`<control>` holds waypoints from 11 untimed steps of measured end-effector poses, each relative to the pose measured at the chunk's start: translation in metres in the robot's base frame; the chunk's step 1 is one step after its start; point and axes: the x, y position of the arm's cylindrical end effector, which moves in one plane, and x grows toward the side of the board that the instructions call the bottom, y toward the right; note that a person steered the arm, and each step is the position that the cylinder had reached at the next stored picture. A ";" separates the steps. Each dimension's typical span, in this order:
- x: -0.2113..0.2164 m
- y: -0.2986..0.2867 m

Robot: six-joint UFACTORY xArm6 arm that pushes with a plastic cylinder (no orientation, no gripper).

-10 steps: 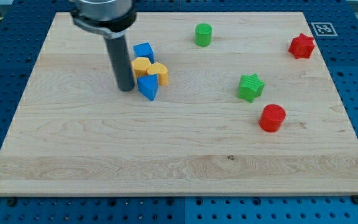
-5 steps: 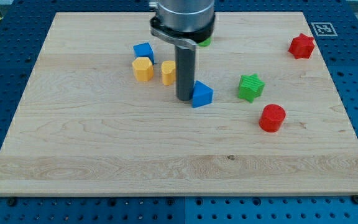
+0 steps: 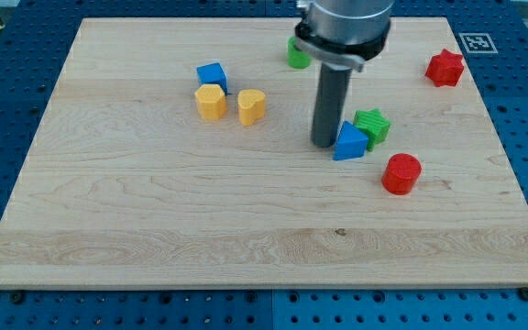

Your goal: Push blue blocks into green star

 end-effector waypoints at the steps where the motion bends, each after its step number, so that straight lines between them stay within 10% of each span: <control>1: 0.026 -0.100; 3: -0.055 -0.235; 5: -0.133 -0.181; 11: -0.132 -0.174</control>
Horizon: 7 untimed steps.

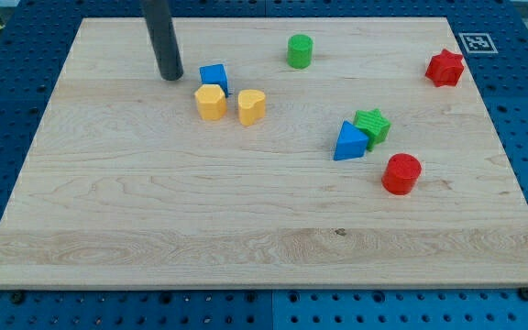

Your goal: Push blue blocks into green star

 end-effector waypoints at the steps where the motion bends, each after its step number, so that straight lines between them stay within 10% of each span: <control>1: 0.009 0.023; 7: 0.064 0.211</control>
